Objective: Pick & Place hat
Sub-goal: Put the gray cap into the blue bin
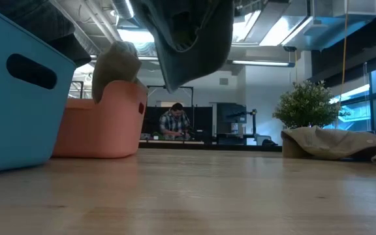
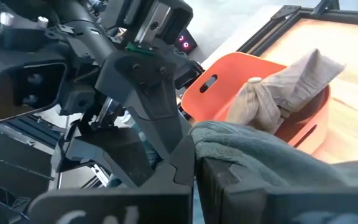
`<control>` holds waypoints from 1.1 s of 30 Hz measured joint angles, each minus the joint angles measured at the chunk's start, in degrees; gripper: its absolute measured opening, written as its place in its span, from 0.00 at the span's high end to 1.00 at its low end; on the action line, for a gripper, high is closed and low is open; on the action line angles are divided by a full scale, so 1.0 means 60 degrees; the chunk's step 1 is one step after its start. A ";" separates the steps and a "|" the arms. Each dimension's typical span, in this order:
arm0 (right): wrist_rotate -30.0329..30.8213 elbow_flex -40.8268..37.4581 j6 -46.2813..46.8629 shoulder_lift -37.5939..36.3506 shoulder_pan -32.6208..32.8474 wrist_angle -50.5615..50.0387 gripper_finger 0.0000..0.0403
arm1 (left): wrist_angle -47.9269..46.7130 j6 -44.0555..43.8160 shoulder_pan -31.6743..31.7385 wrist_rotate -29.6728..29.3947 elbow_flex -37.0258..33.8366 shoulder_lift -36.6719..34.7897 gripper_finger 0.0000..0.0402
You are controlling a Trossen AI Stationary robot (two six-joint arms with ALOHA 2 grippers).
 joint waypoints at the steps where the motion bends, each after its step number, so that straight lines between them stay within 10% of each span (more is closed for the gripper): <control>1: -0.0002 -0.0003 0.0006 0.0012 0.0000 0.0004 0.98 | 0.0000 -0.0092 0.0000 0.0001 0.0000 0.0000 0.56; 33: -0.0504 -0.0004 0.1496 0.0113 -0.0015 0.0587 0.98 | 0.0208 0.3826 -0.0221 -0.2130 -0.0015 0.0186 0.57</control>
